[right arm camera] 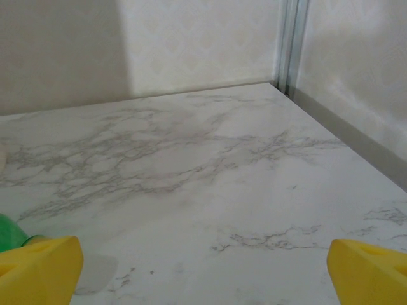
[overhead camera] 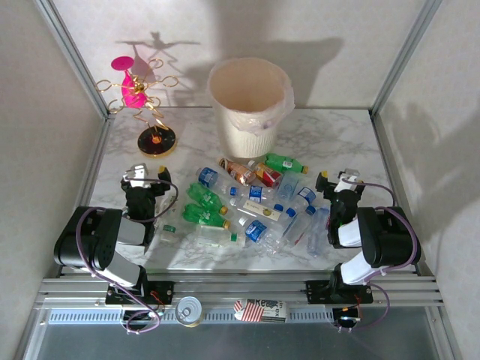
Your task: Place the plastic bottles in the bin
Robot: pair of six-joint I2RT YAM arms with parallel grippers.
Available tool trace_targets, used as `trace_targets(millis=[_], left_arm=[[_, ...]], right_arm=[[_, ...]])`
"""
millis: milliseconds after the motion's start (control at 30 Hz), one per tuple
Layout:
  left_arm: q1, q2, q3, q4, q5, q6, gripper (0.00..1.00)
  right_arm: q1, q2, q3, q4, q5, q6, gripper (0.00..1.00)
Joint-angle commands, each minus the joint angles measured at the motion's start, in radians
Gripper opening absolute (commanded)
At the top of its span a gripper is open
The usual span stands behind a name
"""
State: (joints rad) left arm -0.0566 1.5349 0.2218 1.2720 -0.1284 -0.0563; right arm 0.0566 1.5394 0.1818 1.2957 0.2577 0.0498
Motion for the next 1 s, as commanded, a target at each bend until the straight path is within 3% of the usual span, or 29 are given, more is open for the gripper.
trace_targets(millis=[0,133,267,400,467,567,700,833,900,967], left_arm=[[-0.006,-0.08,0.034,-0.092,-0.041,-0.018,1.0],[-0.007,-0.219,0.121,-0.325,-0.046,-0.022,1.0],[-0.006,-0.32,0.255,-0.562,-0.091,-0.102,0.99],[-0.003,-0.356,0.42,-0.864,-0.133,-0.31,1.0],[0.001,-0.359,0.468,-0.97,-0.058,-0.35,1.0],[0.0,-0.382,0.471,-1.03,0.107,-0.416,1.0],[-0.035,-0.46,0.363,-0.992,0.256,-0.594,1.0],[-0.173,-0.562,0.205,-0.95,0.226,-0.749,0.99],[-0.248,-0.61,0.164,-0.967,0.187,-0.787,0.99],[-0.319,-0.664,0.135,-1.014,0.115,-0.816,1.0]], right_arm=[[0.011,-0.087,0.013,-0.02,0.008,-0.025,0.99],[0.027,-0.251,0.035,-0.179,0.065,-0.012,0.99],[0.028,-0.405,0.153,-0.499,0.06,0.106,0.99],[0.029,-0.491,0.312,-0.888,-0.049,0.283,0.99],[0.032,-0.504,0.386,-1.061,-0.117,0.362,0.99],[0.035,-0.506,0.479,-1.315,-0.163,0.457,0.99],[0.047,-0.517,0.521,-1.514,-0.204,0.489,0.99],[0.05,-0.509,0.546,-1.698,-0.201,0.509,0.97],[0.057,-0.499,0.552,-1.782,-0.206,0.509,0.85],[0.079,-0.514,0.531,-1.818,-0.183,0.526,0.81]])
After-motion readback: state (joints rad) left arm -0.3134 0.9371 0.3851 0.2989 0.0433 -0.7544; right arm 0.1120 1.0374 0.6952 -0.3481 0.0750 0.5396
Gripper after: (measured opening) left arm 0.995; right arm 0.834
